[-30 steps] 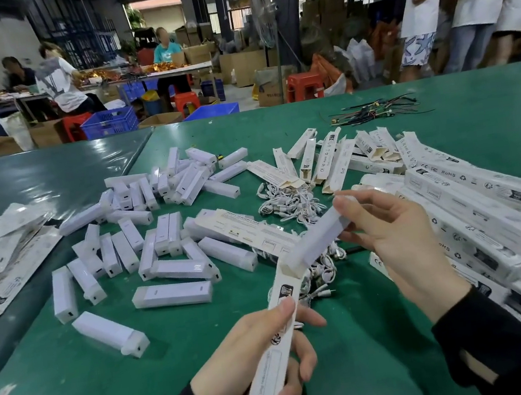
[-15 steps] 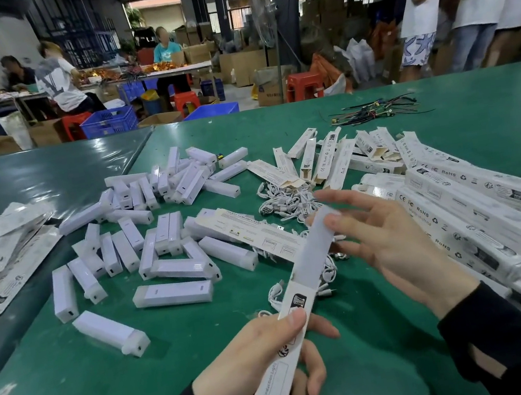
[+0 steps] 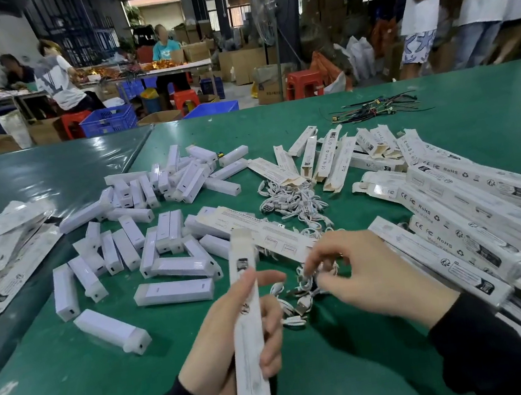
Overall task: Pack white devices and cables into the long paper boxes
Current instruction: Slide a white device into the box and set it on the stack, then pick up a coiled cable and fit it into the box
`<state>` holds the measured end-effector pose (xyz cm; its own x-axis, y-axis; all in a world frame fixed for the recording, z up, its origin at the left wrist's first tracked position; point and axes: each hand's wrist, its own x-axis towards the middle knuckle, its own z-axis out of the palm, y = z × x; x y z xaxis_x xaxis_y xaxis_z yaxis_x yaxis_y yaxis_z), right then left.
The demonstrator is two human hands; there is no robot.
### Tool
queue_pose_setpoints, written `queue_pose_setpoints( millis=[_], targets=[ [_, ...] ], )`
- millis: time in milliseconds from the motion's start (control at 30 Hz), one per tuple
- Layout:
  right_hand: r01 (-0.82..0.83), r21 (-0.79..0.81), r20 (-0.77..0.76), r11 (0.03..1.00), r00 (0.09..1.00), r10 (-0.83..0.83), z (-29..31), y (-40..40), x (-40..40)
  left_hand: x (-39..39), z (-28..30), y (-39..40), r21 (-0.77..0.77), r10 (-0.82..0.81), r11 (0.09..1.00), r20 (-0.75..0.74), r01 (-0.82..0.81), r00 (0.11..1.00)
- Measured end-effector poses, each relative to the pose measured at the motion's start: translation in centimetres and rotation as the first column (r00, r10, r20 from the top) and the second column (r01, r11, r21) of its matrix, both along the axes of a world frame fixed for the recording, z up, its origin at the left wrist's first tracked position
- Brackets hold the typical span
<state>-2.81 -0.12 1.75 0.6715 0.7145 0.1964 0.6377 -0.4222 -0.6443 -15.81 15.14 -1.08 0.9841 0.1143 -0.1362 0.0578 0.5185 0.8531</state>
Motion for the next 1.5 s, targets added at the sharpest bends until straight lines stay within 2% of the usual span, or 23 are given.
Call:
queue_pose_setpoints(
  millis=[67,100,267,333,400,467,533,667,933,1067,1133,1367,1500],
  targets=[
    [-0.030,-0.339,0.142,0.940,0.986,0.083,-0.1,-0.6,0.3,0.1,0.1,0.2,-0.099,0.099,0.990,-0.026,-0.102,0.995],
    [-0.023,-0.402,0.154,0.915,0.984,0.093,-0.2,-0.7,0.5,0.1,0.1,0.2,-0.127,0.138,0.982,-0.028,-0.140,0.990],
    [-0.007,-0.391,0.207,0.920,0.974,0.095,-0.7,-0.5,0.9,0.2,0.3,0.1,-0.125,0.212,0.968,-0.075,-0.220,0.974],
    [-0.057,-0.282,0.157,0.958,0.982,0.104,-0.7,-0.5,1.1,0.3,0.3,0.0,-0.093,0.231,0.966,-0.100,-0.240,0.968],
    [-0.093,-0.050,0.068,0.994,0.993,0.096,-0.2,-0.8,1.2,0.4,0.3,0.0,-0.067,0.268,0.959,-0.117,-0.277,0.956],
    [-0.129,0.122,-0.022,0.984,0.991,0.133,0.4,-1.0,1.0,0.5,0.2,0.0,-0.049,0.274,0.958,-0.133,-0.282,0.953],
    [-0.208,0.196,-0.086,0.958,0.970,0.228,0.9,-0.9,0.5,0.5,0.2,-0.3,0.010,0.237,0.971,-0.149,-0.239,0.960],
    [-0.301,0.207,-0.162,0.931,0.928,0.336,1.1,-0.4,-0.6,0.4,-0.2,-0.8,0.028,0.159,0.987,-0.157,-0.157,0.975],
    [-0.207,0.326,-0.226,0.923,0.931,0.288,0.3,0.7,-2.4,0.7,-0.5,-0.6,-0.073,0.151,0.983,-0.200,-0.169,0.968],
    [-0.290,0.202,-0.129,0.935,0.939,0.319,0.1,1.1,-3.1,0.7,-0.3,-0.6,-0.189,0.101,0.973,-0.185,-0.137,0.977],
    [-0.262,0.244,-0.146,0.934,0.942,0.303,0.4,1.1,-3.1,0.6,-0.1,-0.4,-0.232,0.114,0.961,-0.163,-0.150,0.980],
    [-0.251,0.264,-0.278,0.931,0.905,0.322,0.9,0.8,-3.1,0.4,0.1,-0.4,-0.211,0.124,0.964,-0.176,-0.161,0.977],
    [-0.223,0.368,-0.312,0.903,0.885,0.346,0.6,0.9,-2.9,0.5,0.2,-0.5,-0.221,0.143,0.960,-0.146,-0.174,0.979]
  ],
)
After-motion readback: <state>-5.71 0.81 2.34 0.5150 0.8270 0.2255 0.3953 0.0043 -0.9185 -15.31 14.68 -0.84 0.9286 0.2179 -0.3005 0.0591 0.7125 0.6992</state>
